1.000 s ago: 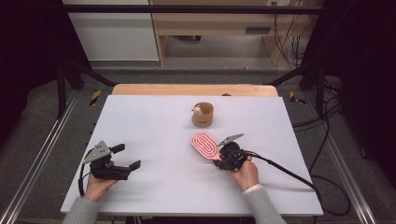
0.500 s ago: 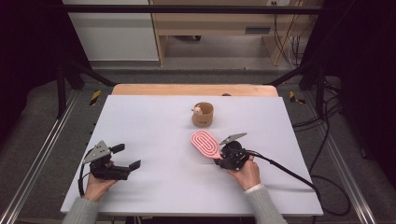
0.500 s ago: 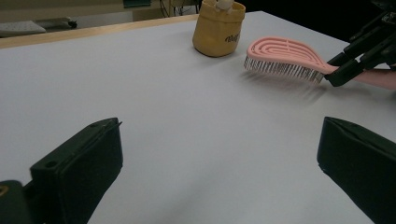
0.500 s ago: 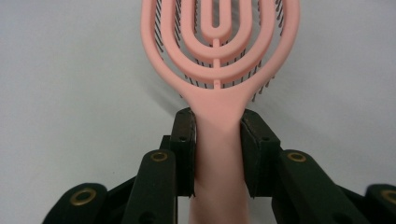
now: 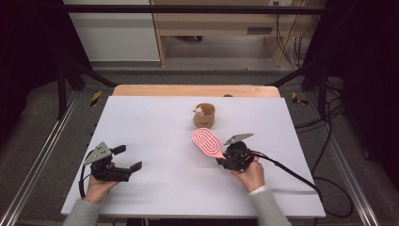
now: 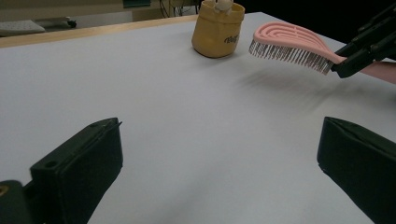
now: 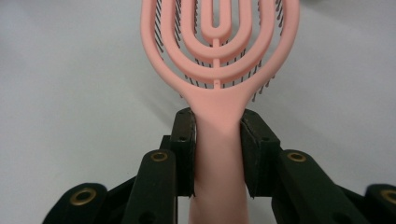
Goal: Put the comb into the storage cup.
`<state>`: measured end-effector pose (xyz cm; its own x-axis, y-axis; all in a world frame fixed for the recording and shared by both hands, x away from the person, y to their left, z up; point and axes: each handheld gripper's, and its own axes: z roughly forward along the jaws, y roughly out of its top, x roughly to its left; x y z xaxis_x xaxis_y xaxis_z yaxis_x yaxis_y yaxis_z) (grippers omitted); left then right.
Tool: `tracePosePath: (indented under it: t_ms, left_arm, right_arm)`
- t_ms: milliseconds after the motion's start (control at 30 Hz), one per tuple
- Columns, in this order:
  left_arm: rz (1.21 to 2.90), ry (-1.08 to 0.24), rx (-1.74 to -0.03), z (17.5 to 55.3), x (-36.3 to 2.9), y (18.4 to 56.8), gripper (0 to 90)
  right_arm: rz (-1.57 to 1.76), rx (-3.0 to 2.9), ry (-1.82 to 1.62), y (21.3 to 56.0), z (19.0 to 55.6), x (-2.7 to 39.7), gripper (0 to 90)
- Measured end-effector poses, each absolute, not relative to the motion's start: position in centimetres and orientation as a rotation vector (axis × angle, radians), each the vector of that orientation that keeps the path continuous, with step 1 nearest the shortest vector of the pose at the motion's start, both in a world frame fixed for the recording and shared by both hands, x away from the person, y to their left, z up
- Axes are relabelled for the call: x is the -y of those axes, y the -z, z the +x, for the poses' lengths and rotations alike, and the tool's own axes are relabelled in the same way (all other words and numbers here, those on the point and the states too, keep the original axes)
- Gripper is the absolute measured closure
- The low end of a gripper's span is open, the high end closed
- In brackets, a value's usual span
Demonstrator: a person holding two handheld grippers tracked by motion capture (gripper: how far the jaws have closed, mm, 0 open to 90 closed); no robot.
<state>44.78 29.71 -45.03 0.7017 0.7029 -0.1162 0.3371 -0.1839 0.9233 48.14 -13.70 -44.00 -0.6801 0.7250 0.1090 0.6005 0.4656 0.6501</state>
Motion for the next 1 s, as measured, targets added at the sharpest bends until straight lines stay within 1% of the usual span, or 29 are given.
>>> tracePosePath:
  t_ms: [1000]
  left_arm:
    - [1.784,-0.394,-0.826,44.8,-28.8,44.7,0.0]
  right_arm:
    - [1.061,-2.458,-1.199,42.1,47.1,14.6,69.8]
